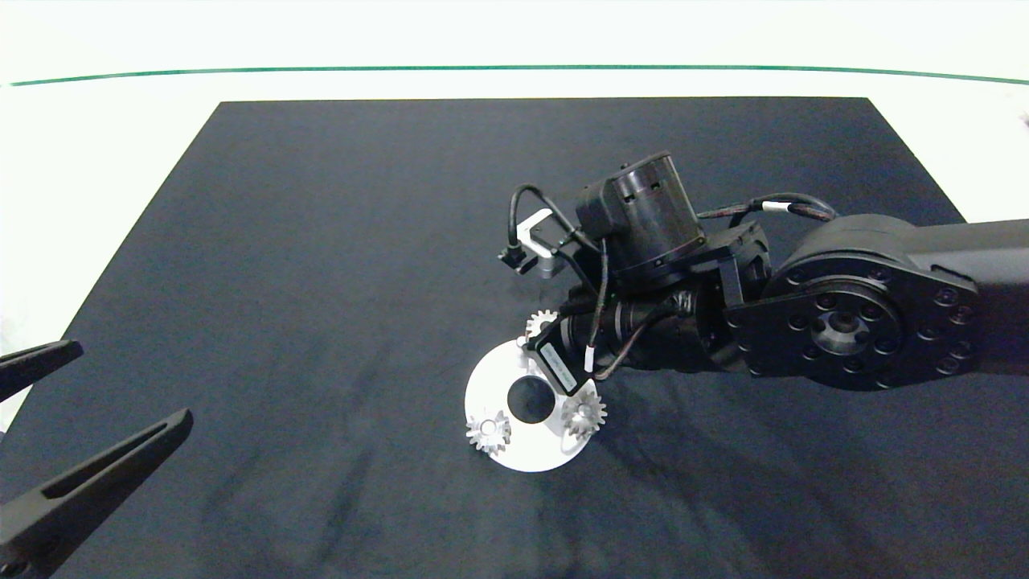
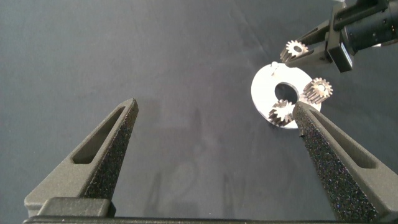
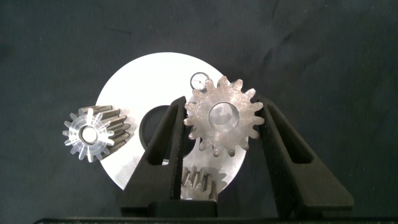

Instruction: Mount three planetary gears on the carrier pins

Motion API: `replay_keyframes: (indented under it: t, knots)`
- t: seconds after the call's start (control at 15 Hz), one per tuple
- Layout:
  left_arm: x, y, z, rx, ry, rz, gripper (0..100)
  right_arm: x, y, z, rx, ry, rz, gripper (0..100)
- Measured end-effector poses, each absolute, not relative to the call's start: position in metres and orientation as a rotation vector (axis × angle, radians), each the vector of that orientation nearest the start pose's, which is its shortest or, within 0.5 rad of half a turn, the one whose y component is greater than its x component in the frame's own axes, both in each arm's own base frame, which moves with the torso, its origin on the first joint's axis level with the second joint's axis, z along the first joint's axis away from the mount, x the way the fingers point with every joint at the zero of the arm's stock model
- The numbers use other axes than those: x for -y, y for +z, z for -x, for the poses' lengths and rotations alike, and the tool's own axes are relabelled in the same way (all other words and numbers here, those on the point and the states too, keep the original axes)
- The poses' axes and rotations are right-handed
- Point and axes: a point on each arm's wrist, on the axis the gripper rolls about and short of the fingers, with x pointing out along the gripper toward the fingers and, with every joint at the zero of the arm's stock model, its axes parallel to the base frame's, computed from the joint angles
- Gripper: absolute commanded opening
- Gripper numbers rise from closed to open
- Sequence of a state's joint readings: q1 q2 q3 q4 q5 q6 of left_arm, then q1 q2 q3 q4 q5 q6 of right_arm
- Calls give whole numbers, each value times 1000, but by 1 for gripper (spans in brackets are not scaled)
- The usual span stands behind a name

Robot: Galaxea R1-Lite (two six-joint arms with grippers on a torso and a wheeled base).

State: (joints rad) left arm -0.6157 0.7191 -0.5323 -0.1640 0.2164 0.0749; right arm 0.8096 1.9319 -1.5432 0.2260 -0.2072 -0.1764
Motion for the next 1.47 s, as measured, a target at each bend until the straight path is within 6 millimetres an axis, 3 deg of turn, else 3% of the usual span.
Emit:
replay_keyframes:
  t: [0.87,1.47]
  knots:
    - [31,232,-52,-14,-402,-88,100,-289,217,-267,-494,640,489,25]
    - [29,233,-49,-2,-401,-83,100,-290,209,-271,-513,625,501,25]
